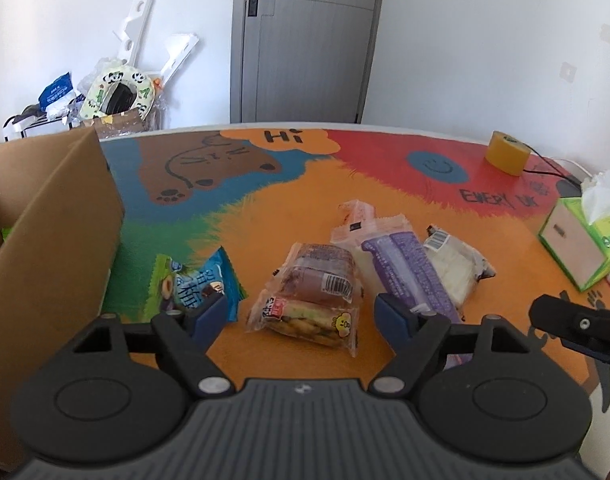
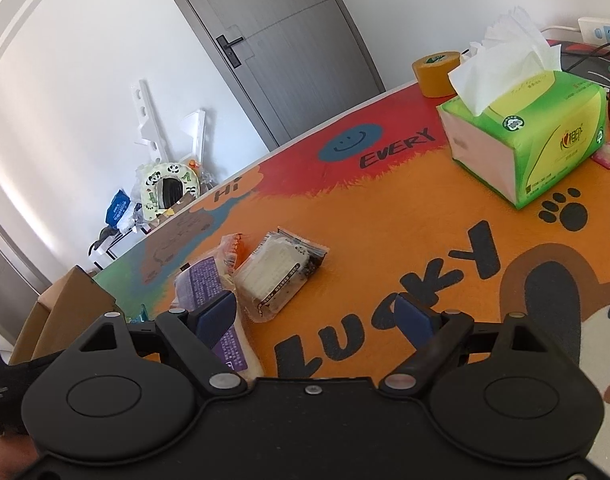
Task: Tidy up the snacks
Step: 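Grasp the clear biscuit pack with yellow label using left gripper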
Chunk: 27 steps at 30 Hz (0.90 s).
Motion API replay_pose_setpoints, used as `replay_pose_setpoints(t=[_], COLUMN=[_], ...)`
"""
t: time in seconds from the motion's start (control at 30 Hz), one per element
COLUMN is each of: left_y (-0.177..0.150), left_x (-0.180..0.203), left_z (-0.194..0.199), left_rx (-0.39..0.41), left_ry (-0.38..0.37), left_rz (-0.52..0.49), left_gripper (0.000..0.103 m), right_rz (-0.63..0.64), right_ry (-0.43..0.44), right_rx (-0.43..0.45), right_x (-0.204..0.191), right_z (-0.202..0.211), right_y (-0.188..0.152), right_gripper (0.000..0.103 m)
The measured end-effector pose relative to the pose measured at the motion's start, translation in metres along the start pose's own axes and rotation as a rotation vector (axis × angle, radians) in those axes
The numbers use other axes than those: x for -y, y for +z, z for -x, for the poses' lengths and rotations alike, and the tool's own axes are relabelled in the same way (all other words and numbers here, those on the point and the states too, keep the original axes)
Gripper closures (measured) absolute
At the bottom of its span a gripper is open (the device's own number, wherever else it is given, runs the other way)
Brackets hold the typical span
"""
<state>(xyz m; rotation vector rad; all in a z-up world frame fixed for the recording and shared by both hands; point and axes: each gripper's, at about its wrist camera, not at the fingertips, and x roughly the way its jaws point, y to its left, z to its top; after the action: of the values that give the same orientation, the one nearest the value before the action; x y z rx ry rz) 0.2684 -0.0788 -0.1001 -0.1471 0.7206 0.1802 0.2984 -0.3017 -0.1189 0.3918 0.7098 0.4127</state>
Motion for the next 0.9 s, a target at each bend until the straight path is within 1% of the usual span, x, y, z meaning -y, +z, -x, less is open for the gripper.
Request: replay_pose_setpoints(t=[0.2, 0.33, 0.37, 0.4, 0.43, 0.47, 0.53, 0.67, 0.9], left_y=[-0.006, -0.009, -0.009, -0.009, -0.009, -0.009, -0.008, -0.007, 0.003], left_x=[0.000, 0.002, 0.002, 0.000, -0.002, -0.004, -0.008, -0.017, -0.029], left_z=[-0.014, -0.017, -0.017, -0.016, -0.014, -0.013, -0.012, -0.007, 0.012], left_rx=[-0.027, -0.004, 0.000, 0.008, 0.017, 0.020, 0.016, 0.017, 0.069], left_ry=[0.019, 0.028, 0.026, 0.014, 0.006, 0.002, -0.012, -0.013, -0.022], left_rz=[-0.007, -0.024, -0.024, -0.014, -0.003, 0.003, 0.015, 0.038, 0.047], left_gripper=[0.023, 0.023, 0.024, 0.034, 0.042, 0.047, 0.049, 0.050, 0.050], right_rz=[0.000, 0.001, 0.005, 0.008, 0.010, 0.013, 0.016, 0.028, 0.055], right_ry=[-0.003, -0.007, -0.009, -0.010, -0.010, -0.011, -0.012, -0.014, -0.008], right_rx=[-0.004, -0.012, -0.014, -0.015, -0.016, -0.015, -0.016, -0.020, -0.013], right_x=[0.002, 0.001, 0.000, -0.001, -0.002, -0.003, -0.006, -0.012, -0.027], right_z=[-0.005, -0.009, -0.010, -0.010, -0.011, -0.011, -0.013, -0.016, -0.023], right_y=[0.001, 0.001, 0.000, 0.000, 0.001, 0.001, 0.001, 0.001, 0.003], right_gripper=[0.016, 0.016, 0.016, 0.016, 0.016, 0.016, 0.016, 0.016, 0.016])
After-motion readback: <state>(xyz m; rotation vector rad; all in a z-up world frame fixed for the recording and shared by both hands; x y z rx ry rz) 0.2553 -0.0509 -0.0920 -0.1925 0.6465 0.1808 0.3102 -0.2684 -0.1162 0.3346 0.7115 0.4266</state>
